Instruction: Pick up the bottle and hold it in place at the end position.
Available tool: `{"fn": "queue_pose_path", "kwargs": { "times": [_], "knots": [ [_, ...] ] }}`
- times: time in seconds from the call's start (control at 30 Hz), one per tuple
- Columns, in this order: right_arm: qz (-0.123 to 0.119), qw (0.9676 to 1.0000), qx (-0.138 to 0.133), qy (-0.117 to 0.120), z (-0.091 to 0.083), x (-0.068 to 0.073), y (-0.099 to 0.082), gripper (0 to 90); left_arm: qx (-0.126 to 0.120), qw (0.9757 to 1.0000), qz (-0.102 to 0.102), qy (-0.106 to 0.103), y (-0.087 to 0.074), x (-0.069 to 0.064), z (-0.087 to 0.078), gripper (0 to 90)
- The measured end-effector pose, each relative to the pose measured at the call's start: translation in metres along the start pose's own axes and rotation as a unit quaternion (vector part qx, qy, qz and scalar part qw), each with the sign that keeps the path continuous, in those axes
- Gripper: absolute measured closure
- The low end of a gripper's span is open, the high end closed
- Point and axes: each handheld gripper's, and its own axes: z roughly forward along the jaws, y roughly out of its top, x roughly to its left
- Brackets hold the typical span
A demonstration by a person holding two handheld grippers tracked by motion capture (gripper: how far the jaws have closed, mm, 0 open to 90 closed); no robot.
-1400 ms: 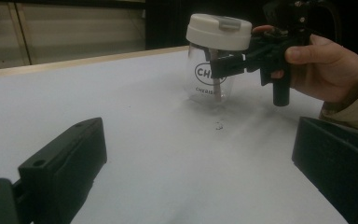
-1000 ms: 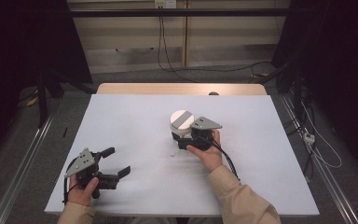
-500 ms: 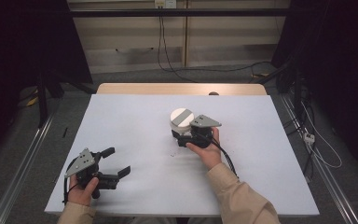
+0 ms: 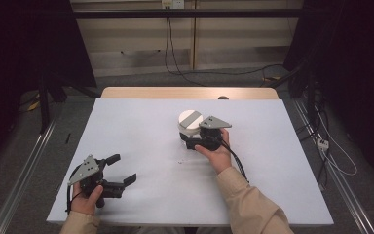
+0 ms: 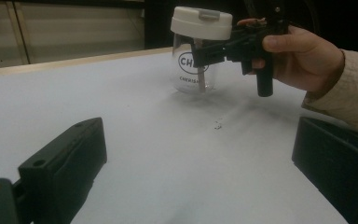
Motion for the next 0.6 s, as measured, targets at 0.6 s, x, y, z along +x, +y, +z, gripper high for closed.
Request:
{"fn": "queue_pose_path", "kwargs": {
  "times": [0.6],
  "knots": [
    [-0.008, 0.9999, 0.015, 0.0, 0.0094, 0.0005, -0.006, 18.9, 0.0, 1.0, 0.0, -0.002, -0.0005, 0.0006, -0.0001, 2.7]
  ]
}}
